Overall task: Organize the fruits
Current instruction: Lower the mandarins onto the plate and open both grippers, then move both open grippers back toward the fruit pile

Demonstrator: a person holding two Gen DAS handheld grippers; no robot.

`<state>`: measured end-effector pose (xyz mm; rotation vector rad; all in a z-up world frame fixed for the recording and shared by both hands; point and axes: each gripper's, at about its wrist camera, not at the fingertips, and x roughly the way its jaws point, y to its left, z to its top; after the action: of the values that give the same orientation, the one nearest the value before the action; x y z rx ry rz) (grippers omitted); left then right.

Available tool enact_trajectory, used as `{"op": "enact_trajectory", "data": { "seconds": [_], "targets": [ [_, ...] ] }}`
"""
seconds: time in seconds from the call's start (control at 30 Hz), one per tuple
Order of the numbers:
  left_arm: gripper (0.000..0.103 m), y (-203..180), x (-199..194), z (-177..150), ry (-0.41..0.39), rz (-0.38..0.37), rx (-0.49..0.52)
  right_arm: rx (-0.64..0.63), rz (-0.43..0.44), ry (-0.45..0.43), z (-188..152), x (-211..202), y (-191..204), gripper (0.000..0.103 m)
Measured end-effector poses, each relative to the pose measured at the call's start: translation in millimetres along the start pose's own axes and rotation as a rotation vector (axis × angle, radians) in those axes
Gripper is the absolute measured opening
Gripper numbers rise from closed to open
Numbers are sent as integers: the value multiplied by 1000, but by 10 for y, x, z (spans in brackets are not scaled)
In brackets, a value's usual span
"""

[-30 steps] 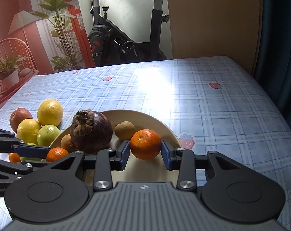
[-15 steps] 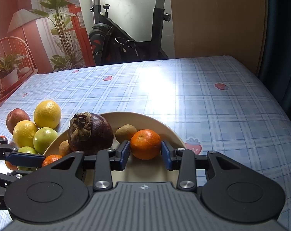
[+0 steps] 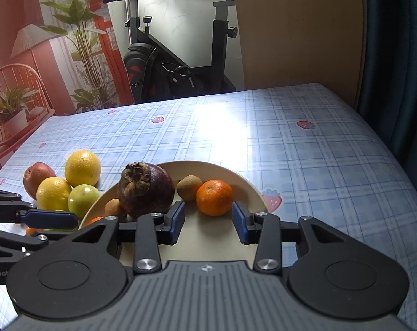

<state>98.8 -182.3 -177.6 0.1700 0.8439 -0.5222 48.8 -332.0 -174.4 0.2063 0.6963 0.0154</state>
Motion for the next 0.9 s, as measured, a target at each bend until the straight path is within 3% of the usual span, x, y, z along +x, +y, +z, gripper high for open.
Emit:
{"op": "enact_trajectory", "data": {
  "seconds": [0.43, 0.9],
  "targets": [
    [33, 172, -393, -17, -75, 17, -53, 49, -10, -1, -144, -291, 262, 41],
    [33, 815, -813, -80, -138, 96, -148, 26, 25, -10, -122, -350, 706, 41]
  ]
}}
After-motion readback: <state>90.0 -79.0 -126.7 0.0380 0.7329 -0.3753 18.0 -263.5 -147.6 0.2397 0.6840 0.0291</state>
